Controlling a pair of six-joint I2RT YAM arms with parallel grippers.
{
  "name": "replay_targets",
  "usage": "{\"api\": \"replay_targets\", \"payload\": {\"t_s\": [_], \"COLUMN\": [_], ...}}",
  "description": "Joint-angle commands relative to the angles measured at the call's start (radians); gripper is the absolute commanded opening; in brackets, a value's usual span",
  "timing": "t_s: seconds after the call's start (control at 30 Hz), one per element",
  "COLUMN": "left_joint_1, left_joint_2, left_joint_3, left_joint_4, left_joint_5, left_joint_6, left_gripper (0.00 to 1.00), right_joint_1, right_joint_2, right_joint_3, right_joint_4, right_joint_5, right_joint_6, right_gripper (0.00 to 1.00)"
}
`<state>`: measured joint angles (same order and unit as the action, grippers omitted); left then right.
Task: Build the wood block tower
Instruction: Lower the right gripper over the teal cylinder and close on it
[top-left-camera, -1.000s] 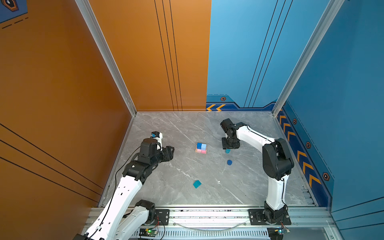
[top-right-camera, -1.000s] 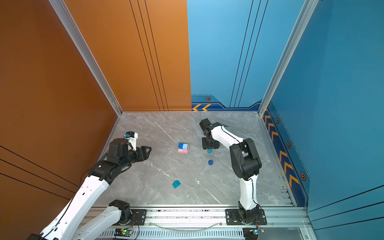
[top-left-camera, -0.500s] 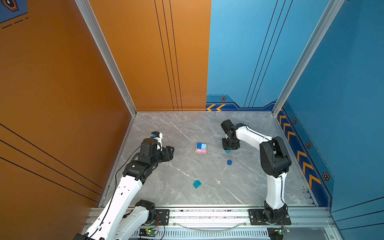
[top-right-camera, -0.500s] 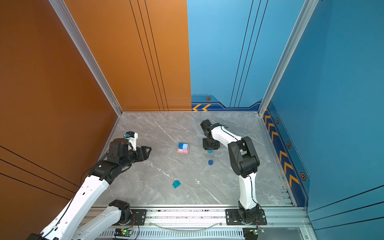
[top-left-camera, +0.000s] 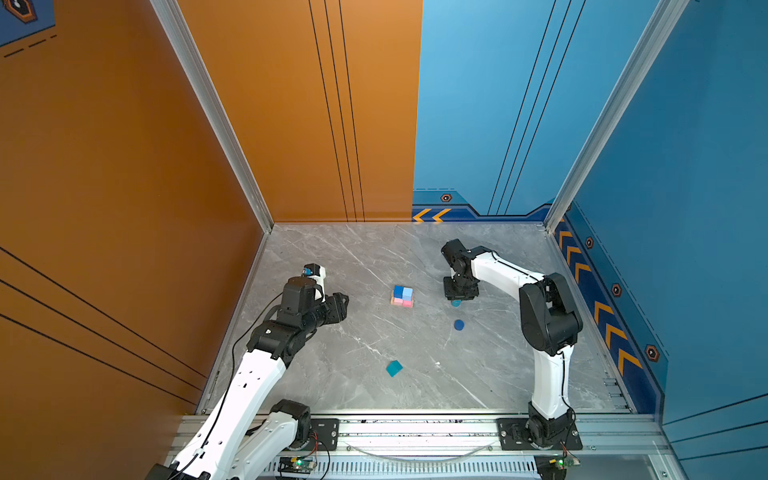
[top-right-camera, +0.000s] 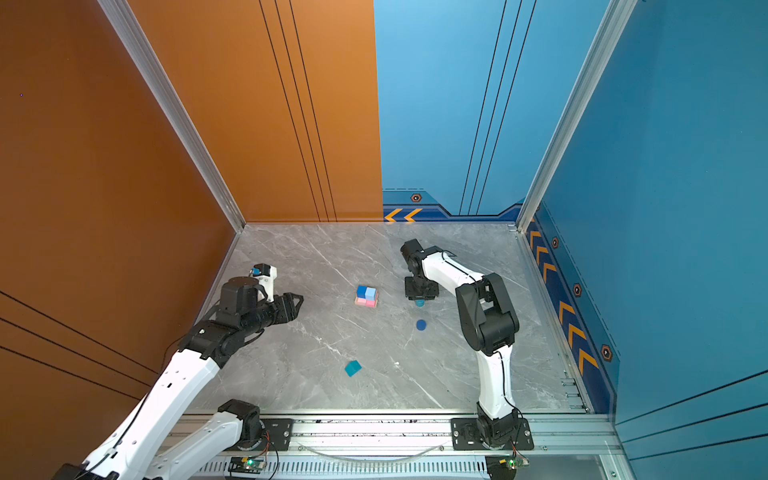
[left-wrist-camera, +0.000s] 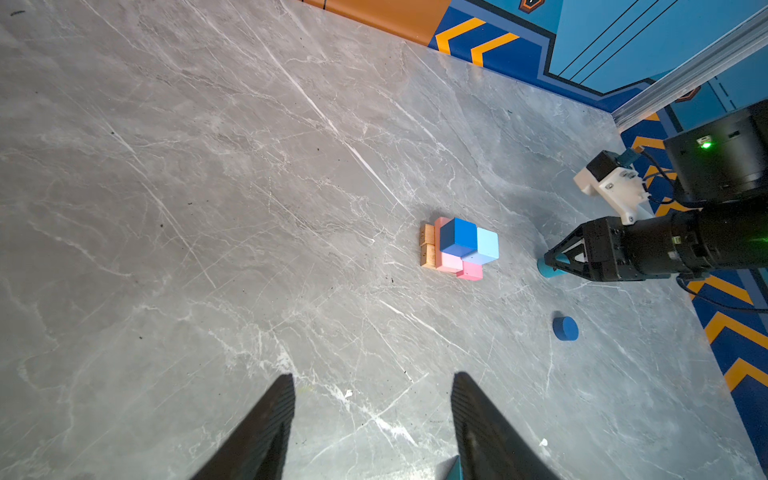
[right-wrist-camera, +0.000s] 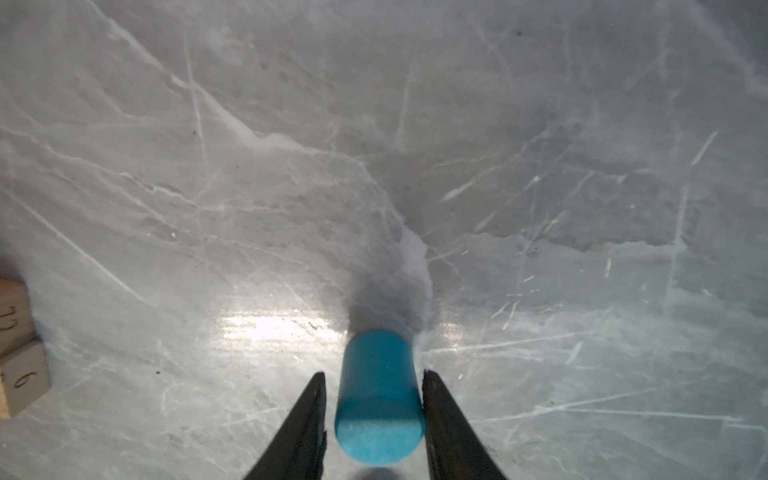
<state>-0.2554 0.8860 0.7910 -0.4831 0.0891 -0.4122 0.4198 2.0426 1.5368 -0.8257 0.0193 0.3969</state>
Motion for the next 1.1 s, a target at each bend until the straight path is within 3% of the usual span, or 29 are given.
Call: {"api": "replay_targets", "payload": {"t_s": [0.0, 1.07], "left_joint_1": [0.007, 0.023], "left_joint_2": [0.008, 0.028], "left_joint_3": [-0.010, -0.012], "left_joint_4": [0.003, 0.015], "left_joint_5": [0.002, 0.031], "left_joint_6": [0.003, -0.005], "left_gripper": [0.62, 0.62], "right_joint_1": [0.008, 0.011], "right_joint_2": [0.013, 0.048], "right_joint_3": [-0.002, 0.007], "right_joint_4": [-0.001, -0.033], "right_joint_5": [-0.010, 0.013], "right_joint_6": [0.015, 0.010], "right_gripper": [0.41, 0.40]}}
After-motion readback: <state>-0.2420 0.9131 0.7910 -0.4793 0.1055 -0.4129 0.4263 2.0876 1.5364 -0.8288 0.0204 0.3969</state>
